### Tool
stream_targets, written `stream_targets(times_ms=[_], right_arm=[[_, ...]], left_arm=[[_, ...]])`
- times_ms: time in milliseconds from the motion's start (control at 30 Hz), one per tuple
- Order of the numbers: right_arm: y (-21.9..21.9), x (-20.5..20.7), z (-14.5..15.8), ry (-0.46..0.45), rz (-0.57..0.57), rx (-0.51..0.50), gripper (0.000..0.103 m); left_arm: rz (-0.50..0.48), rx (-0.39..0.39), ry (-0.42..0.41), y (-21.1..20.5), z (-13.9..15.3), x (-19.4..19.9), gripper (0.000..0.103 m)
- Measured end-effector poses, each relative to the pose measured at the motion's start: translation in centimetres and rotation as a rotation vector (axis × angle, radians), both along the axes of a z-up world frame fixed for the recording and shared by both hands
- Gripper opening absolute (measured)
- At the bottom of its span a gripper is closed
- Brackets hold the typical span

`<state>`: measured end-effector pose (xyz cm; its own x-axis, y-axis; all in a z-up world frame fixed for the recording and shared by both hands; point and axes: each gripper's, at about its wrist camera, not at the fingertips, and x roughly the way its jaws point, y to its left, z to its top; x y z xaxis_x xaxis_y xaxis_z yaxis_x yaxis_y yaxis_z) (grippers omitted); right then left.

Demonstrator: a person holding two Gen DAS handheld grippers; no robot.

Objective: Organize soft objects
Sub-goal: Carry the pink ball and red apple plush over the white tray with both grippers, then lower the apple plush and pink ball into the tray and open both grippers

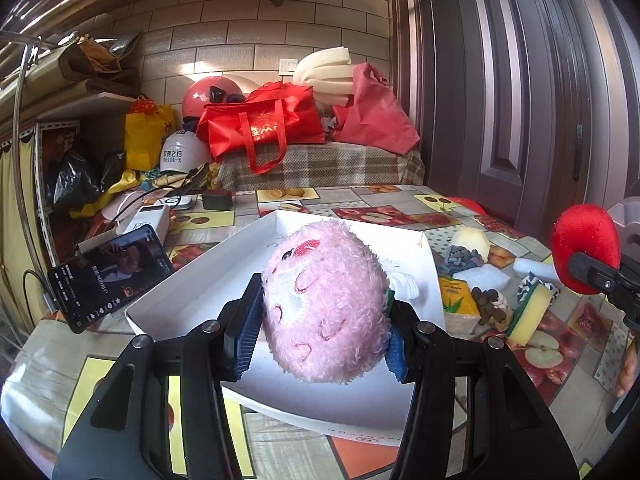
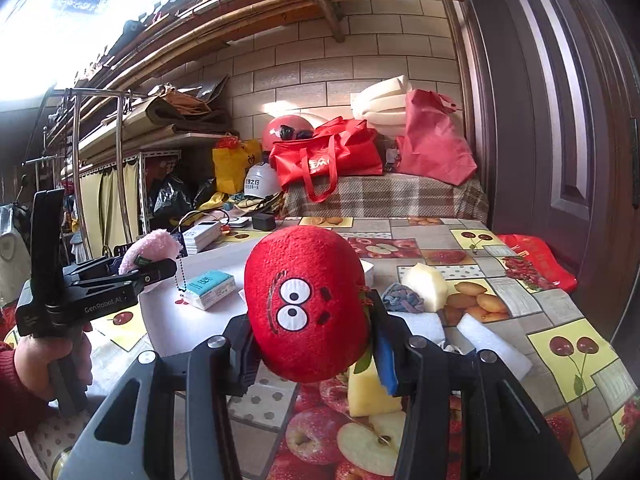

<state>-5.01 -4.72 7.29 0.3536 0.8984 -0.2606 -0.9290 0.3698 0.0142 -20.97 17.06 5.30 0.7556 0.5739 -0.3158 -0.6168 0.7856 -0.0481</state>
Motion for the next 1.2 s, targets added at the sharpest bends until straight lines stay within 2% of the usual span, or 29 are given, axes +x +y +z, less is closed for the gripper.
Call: stream_targets(times_ms=[367, 633, 733, 967, 1133, 1200], right_arm=[[6.6, -1.6, -1.2, 0.046, 0.100, -0.093, 0.047], [11.0, -2.9, -2.1, 0.052, 0.184, -0.162, 0.046], [12.8, -2.9, -2.5, 0.078, 0.215, -0.201, 0.046], [16.3, -0.8, -3.5, 0.213, 0.211, -0.265, 0.046], [17.5, 1.8, -4.0, 0.289, 0.125, -0.277, 0.046], [17.3, 2.6, -3.7, 0.280, 0.071, -0.253, 0.046]], left_arm=[[0.044, 0.032, 0.047, 3.4, -0.4, 0.8, 0.052], [0.091, -0.037, 0.017, 7.2, -0.4, 1.6, 0.052], [0.102, -0.038, 0.015, 8.2, -0.3, 2.2, 0.052], [0.079, -0.035, 0.031, 9.2, -0.3, 3.7, 0.052], [0.052, -0.041, 0.031, 9.5, -0.3, 4.1, 0.052], [0.046, -0.039, 0.030, 9.5, -0.3, 4.2, 0.052]])
